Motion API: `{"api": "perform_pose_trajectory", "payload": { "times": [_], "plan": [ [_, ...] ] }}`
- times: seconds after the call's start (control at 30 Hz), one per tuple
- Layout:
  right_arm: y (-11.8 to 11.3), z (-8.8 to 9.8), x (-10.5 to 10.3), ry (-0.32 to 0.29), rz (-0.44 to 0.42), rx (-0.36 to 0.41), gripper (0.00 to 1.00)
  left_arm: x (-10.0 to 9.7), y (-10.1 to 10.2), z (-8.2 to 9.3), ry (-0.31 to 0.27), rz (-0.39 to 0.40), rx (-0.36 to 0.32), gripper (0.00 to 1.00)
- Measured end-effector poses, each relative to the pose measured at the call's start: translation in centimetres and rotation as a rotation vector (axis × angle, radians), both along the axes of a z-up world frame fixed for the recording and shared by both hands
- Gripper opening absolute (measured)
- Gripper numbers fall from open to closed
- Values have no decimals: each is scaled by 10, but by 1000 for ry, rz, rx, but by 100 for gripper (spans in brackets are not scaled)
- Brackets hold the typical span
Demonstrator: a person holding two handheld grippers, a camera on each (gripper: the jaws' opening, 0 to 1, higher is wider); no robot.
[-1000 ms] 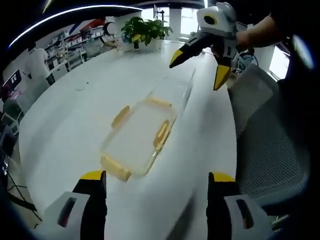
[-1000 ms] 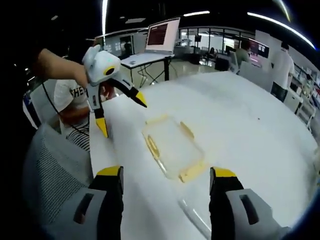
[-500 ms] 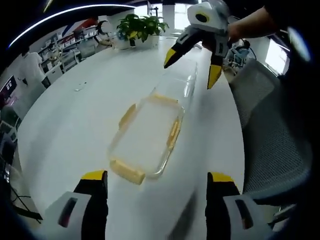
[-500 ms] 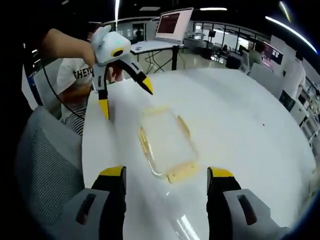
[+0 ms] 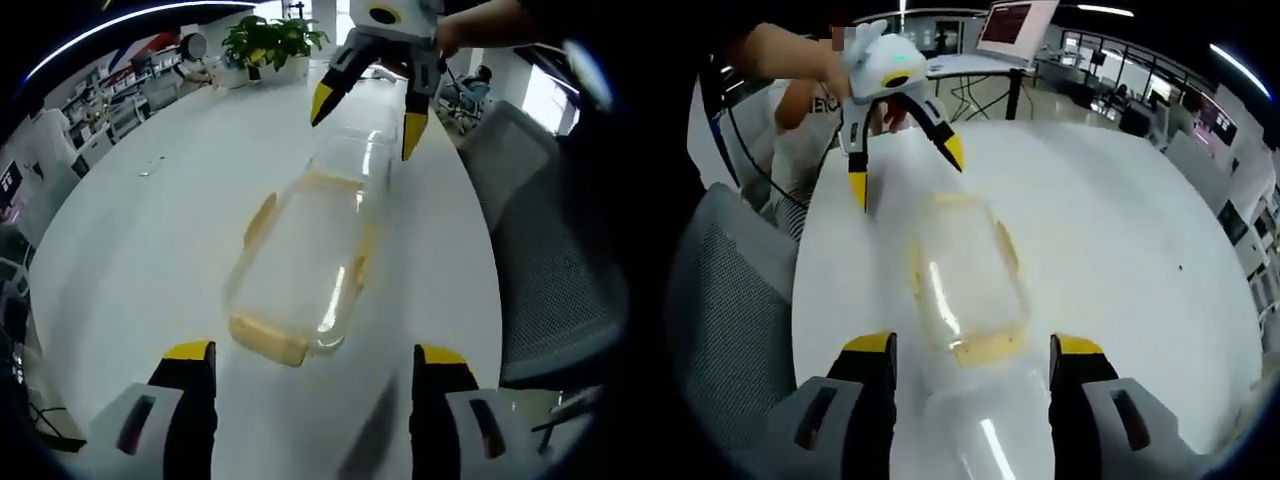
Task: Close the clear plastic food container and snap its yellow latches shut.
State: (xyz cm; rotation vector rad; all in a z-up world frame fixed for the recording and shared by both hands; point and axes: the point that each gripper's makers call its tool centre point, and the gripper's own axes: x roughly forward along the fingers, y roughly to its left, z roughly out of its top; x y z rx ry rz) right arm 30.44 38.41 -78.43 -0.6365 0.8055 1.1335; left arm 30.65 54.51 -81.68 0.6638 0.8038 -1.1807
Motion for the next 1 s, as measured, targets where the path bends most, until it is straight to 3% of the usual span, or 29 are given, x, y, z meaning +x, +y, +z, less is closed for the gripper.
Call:
{"api": "perform_pose_trajectory", "payload": {
  "times": [0.1, 0.43, 0.67, 0.8, 1.0],
  "plan": [
    [-2, -10, 3, 18, 42, -59, 58, 4, 0, -2, 1, -16, 11, 76],
    [-1, -28, 6, 68, 82, -114, 57, 14, 1, -9, -3, -59, 46, 73],
    [1, -38, 5, 77, 118, -169, 56, 19, 1, -14, 1, -88, 69, 70],
    [2, -43, 6, 77, 147, -204, 51, 25, 2, -16, -5, -106, 89, 68],
    [-1, -51, 10, 70, 186, -257, 52, 30, 1, -19, -9, -144, 117, 67]
  ]
}}
